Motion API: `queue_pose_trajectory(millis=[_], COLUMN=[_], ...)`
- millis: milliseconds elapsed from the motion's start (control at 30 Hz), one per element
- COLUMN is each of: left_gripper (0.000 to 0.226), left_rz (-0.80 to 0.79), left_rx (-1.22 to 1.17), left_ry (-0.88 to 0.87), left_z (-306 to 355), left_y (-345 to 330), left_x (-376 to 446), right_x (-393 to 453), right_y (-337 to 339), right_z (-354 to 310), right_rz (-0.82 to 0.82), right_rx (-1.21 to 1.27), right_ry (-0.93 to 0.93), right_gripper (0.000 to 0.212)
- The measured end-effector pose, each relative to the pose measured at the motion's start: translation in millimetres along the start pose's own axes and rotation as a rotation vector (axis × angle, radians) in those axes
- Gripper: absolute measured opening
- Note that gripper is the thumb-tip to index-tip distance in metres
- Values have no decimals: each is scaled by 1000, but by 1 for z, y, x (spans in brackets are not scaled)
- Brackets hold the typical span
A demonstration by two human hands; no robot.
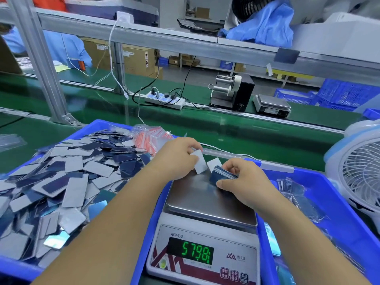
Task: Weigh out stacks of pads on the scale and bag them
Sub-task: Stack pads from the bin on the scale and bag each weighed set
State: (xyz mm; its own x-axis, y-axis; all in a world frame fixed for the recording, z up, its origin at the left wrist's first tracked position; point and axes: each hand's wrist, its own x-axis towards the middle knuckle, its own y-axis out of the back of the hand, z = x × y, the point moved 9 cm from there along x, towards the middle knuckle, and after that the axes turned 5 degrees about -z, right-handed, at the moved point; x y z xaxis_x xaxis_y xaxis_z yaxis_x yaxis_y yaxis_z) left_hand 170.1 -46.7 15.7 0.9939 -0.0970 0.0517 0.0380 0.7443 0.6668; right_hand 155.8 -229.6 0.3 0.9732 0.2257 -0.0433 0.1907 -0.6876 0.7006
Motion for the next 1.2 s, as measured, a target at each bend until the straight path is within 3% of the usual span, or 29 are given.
queue_pose_trajectory(millis=[300, 500, 633, 767, 833, 933, 1000, 1067, 1200], left_gripper=[14, 19, 20, 30, 34, 34, 26, 33, 40], left_rz=[-159, -149, -258, -371, -349, -188, -163, -231, -367], left_rx=[-139, -336, -563, -547, -510, -422, -587, -762, -757], left_ry=[-145, -89, -23, -33, -35, -57, -60, -67, -96], left_z=[22, 15, 11, 15, 18, 29, 41, 49, 57], left_y=[-30, -20, -30, -38, -37, -28, -32, -45, -69], left_x=[-3, -4, -8, -15, -17, -13, -16, -17, -20], right_x=[-2, -3, -4, -8, -9, -10, -10, -10, -10], right_y=[-1, 6, 13, 7, 5, 10, 10, 4, -6], right_z=[-7, -4, -6, -12, -12, -14, -16, -19, -25], right_rz=[-18, -14, 7, -50, -50, -9, 5, -8, -43], right_rx=[-31, 26, 29, -50, -107, -169, -177, -226, -334], right_ry=[102, 131, 159, 200, 197, 213, 228, 236, 270], right_gripper=[23, 26, 29, 44, 49, 49, 44, 40, 40])
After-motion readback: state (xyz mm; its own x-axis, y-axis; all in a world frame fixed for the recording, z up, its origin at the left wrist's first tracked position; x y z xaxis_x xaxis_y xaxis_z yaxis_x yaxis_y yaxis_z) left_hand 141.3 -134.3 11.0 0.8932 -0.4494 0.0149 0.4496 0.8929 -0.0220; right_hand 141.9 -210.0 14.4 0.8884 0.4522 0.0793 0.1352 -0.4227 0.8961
